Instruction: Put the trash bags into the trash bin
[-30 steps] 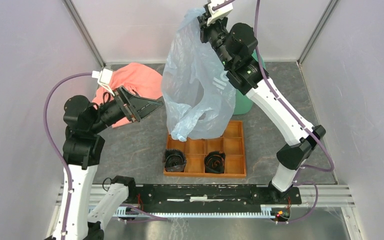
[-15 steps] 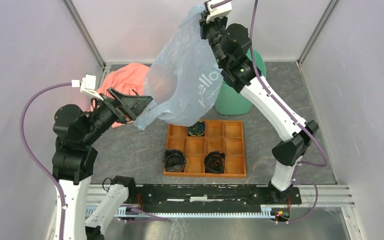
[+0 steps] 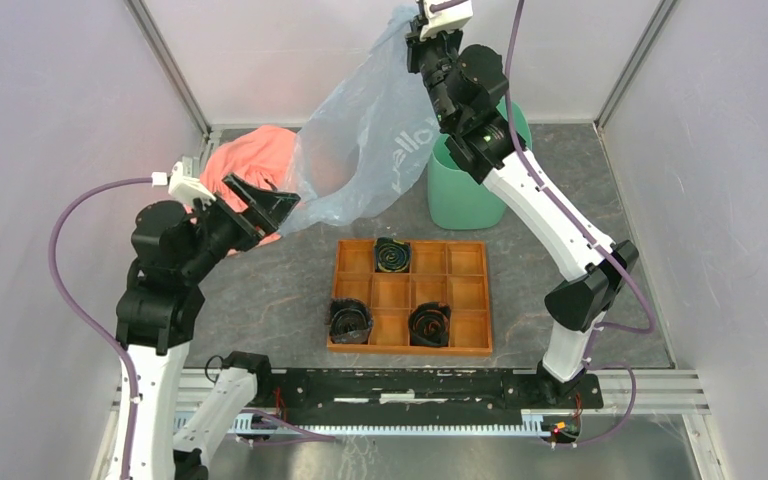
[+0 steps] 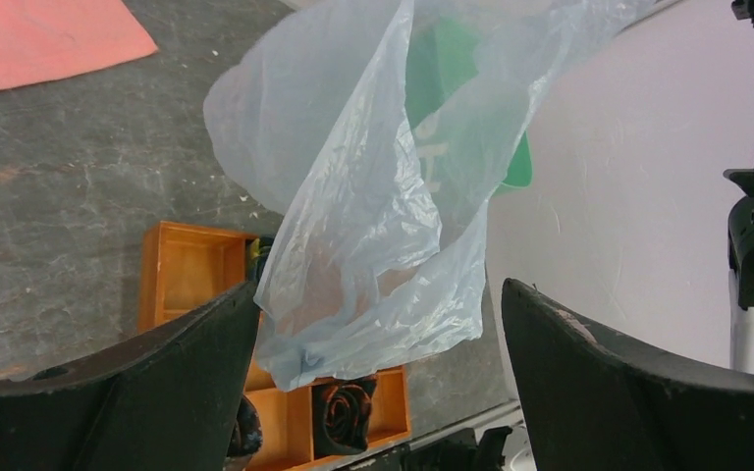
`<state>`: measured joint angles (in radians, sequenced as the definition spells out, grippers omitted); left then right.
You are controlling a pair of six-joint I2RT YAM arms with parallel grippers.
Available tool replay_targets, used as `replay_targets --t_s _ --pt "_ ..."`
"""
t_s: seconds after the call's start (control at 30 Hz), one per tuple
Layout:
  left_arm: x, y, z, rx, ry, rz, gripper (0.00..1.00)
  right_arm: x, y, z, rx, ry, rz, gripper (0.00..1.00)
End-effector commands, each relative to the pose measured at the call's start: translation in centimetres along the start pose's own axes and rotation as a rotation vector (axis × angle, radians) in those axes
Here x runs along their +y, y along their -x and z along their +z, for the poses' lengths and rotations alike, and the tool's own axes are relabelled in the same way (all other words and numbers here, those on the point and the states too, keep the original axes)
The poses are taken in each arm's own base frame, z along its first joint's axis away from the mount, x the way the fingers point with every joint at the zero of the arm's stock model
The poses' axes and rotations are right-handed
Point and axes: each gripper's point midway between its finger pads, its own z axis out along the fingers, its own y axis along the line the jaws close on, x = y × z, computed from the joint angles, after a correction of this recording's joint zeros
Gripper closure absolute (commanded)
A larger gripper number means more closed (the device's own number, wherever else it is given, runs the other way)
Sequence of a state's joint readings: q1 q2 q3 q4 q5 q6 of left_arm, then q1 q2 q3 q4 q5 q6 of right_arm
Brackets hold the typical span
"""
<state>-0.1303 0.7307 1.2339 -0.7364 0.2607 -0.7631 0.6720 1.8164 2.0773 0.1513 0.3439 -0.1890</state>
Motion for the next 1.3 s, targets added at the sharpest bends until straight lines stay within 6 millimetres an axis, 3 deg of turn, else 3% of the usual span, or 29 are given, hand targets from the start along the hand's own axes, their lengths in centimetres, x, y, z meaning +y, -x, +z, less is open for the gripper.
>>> replay_targets --t_s 0.0,0.2,0.5,0.6,0.73,0.8,0.87,1.1,1.17,1.27 --pt "-0.9 -0.3 1.2 0.019 -0.065 -0.059 0.02 -1.1 2.5 -0.3 -0.061 -0.022 0.025 0.99" --pt "1.4 -1.6 3.6 0.062 -0.008 -0.096 0.0 -1.3 3.2 -0.6 -0.079 -0.017 0.041 0.99" --pt "1.3 -4.3 5.6 0.165 -0.106 -0.17 0.04 -1.6 3.9 -0.8 -0.095 -0.02 0.052 0.99" --pt "1.2 -3.7 5.6 0.133 -0.117 -0.153 0.31 -1.6 4.2 -0.9 -0.098 -0.016 0.055 1.0" --pt "0.3 0.4 5.2 -0.018 -0.084 -0.023 0.75 -1.8 5.1 -1.9 -0.105 0.007 0.053 0.99" --pt "-1.1 3.1 4.7 -0.097 -0.091 0.042 0.89 -1.9 6.0 -2.7 -0.12 0.027 0.051 0.99" --pt "-3.1 5.1 4.4 -0.152 -0.141 0.102 0.97 -2.4 7.5 -3.9 -0.145 0.04 0.038 0.99" --pt "-12.2 10.3 3.8 -0.232 -0.454 0.171 0.98 -5.1 11.6 -7.4 -0.177 0.023 -0.063 0.99" --pt "-14.5 11.8 4.3 -0.249 -0.535 0.153 0.98 -5.6 11.7 -8.4 -0.171 0.025 -0.094 1.0" --pt "-19.1 13.4 4.5 -0.274 -0.689 0.128 0.98 -7.5 9.7 -9.3 -0.105 -0.07 -0.083 1.0"
